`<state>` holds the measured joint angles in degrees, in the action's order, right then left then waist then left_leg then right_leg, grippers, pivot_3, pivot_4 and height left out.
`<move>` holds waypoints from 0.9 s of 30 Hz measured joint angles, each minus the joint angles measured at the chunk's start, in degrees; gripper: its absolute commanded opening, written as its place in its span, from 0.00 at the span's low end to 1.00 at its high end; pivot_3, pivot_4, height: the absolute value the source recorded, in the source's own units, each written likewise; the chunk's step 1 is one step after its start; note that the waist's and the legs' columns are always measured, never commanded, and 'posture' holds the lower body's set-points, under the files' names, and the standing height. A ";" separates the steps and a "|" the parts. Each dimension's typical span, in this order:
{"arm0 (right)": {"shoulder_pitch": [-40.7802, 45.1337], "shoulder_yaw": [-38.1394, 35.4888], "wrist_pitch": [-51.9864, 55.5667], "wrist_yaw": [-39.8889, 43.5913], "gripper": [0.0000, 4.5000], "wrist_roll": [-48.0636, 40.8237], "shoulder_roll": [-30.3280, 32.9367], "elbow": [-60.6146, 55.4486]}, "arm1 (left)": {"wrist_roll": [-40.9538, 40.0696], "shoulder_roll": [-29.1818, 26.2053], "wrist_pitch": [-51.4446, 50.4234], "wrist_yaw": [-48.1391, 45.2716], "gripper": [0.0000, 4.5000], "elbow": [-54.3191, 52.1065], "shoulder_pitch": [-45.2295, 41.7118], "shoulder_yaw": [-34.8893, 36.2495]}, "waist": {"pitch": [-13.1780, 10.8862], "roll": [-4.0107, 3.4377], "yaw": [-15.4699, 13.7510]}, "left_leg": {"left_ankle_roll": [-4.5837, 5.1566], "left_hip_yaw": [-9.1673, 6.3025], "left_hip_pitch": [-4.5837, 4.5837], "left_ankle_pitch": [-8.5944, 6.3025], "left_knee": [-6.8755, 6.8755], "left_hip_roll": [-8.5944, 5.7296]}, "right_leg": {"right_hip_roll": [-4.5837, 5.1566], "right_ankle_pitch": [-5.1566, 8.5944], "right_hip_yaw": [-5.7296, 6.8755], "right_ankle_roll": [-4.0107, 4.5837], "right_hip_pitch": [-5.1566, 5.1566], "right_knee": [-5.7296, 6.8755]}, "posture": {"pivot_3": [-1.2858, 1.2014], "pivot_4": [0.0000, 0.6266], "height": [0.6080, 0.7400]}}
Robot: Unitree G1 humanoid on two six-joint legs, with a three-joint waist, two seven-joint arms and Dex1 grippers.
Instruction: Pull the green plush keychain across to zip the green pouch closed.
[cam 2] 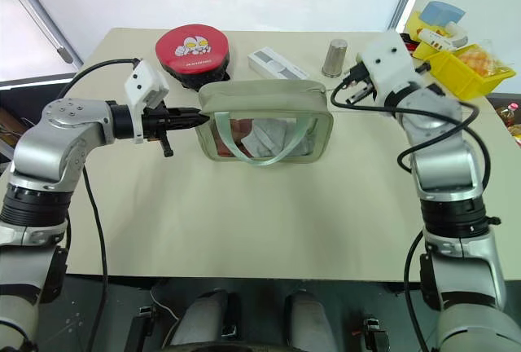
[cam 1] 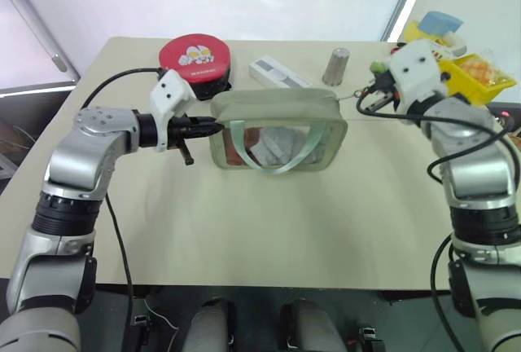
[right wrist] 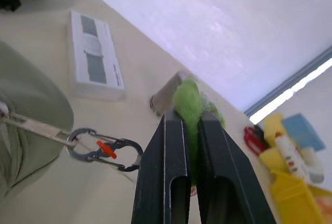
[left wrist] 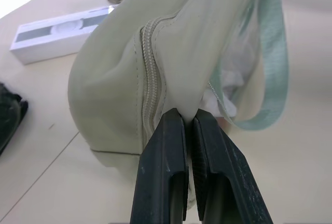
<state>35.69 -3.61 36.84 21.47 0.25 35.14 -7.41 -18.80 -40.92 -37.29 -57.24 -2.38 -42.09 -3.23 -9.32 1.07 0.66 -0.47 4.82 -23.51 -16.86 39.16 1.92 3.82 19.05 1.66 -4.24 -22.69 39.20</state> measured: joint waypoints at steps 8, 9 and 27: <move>-9.62 0.14 -0.95 -2.15 0.01 -3.70 -11.46 2.31 | -0.63 -0.05 -1.45 0.89 0.00 -1.97 0.97 0.19 | 0.02 -0.03 0.08 | 0.00 0.00 0.04 0.00 -0.01 0.00 | -0.06 0.00 -0.01 0.00 0.03 0.01 | 0.52 0.24 1.00; -10.11 0.69 -1.48 -2.14 0.01 -3.68 -11.63 2.45 | -0.68 -0.06 -1.88 1.07 0.00 -2.43 1.12 0.22 | 0.02 -0.04 0.07 | 0.00 0.00 0.05 0.00 -0.01 0.00 | -0.06 0.00 -0.01 0.00 0.04 0.01 | 0.52 0.24 1.00; -8.39 1.01 -8.85 12.94 0.32 -7.86 0.16 8.72 | -1.99 -1.40 -3.76 1.91 0.33 -3.47 2.03 0.79 | -0.02 -0.08 -0.01 | 0.00 -0.03 0.09 0.00 -0.02 0.00 | -0.08 0.00 -0.01 0.00 0.09 -0.03 | 0.52 0.24 1.00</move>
<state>27.29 -2.59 27.99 34.41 -7.61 35.31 1.31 -20.79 -42.32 -41.06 -55.34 -5.85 -40.06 -2.44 -9.34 0.99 0.65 -0.47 4.79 -23.42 -16.86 39.15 1.92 3.73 19.05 1.65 -4.24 -22.60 39.17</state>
